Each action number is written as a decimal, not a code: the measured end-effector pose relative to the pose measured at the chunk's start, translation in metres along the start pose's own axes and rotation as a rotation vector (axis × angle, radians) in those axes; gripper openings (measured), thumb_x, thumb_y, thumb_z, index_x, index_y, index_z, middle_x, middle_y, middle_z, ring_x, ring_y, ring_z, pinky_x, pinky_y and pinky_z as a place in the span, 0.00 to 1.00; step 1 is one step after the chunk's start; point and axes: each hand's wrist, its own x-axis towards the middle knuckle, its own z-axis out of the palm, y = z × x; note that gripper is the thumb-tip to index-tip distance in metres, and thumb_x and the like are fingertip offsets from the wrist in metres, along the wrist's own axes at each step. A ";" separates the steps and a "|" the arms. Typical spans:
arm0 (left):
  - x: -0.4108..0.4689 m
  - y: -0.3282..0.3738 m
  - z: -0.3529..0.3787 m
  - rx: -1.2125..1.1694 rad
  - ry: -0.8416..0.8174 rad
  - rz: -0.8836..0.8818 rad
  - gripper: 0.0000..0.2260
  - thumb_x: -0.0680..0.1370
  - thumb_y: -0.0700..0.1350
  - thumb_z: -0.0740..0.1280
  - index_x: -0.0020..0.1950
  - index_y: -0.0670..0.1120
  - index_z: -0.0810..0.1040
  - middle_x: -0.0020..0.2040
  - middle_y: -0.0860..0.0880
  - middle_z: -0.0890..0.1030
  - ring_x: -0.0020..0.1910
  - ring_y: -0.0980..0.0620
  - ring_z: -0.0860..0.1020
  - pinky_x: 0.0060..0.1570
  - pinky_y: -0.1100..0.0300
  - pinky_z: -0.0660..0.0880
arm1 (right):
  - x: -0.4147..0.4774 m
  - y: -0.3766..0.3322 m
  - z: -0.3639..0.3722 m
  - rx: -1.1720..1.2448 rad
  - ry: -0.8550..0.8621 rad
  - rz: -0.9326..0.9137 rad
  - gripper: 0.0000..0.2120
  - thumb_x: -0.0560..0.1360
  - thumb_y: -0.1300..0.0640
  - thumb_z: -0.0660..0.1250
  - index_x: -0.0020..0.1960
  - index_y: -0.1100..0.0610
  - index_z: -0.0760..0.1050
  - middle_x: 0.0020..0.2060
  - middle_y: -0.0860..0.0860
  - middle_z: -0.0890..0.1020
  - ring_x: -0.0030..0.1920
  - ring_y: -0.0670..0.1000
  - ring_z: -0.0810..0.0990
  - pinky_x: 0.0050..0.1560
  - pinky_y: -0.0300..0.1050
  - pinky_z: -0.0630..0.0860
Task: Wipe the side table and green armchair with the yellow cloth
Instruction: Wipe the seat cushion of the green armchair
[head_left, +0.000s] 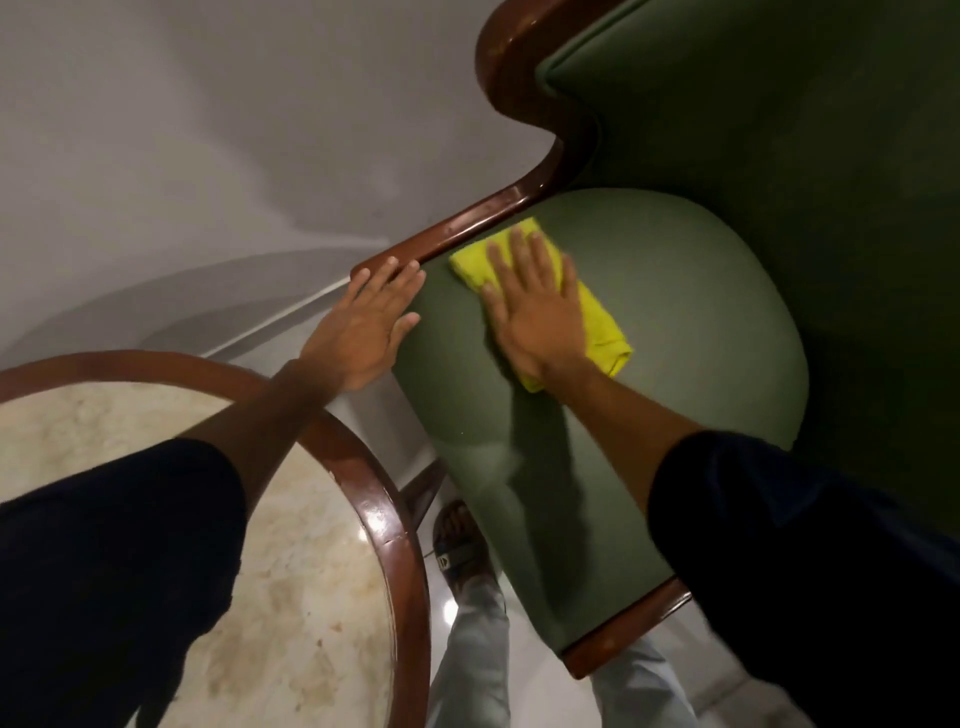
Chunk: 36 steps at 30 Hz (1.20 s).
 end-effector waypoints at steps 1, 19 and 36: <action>-0.005 -0.005 -0.003 0.005 0.018 -0.018 0.26 0.82 0.53 0.44 0.78 0.43 0.55 0.79 0.44 0.59 0.79 0.44 0.55 0.77 0.46 0.52 | -0.018 -0.015 0.006 -0.022 -0.009 -0.066 0.27 0.81 0.44 0.43 0.79 0.49 0.51 0.79 0.53 0.54 0.79 0.55 0.48 0.77 0.60 0.47; -0.039 0.110 0.032 -0.079 -0.018 -0.123 0.27 0.83 0.57 0.45 0.78 0.51 0.39 0.80 0.45 0.39 0.79 0.45 0.40 0.77 0.46 0.41 | -0.201 0.084 0.014 0.128 0.126 0.641 0.25 0.82 0.48 0.45 0.78 0.51 0.55 0.79 0.57 0.55 0.79 0.57 0.51 0.75 0.63 0.51; -0.091 0.256 0.013 -0.782 0.005 -0.603 0.30 0.75 0.47 0.71 0.74 0.44 0.64 0.67 0.39 0.72 0.64 0.39 0.74 0.62 0.43 0.73 | -0.218 0.039 -0.024 0.923 -0.101 0.997 0.24 0.67 0.61 0.75 0.59 0.60 0.70 0.55 0.59 0.77 0.57 0.61 0.77 0.56 0.53 0.75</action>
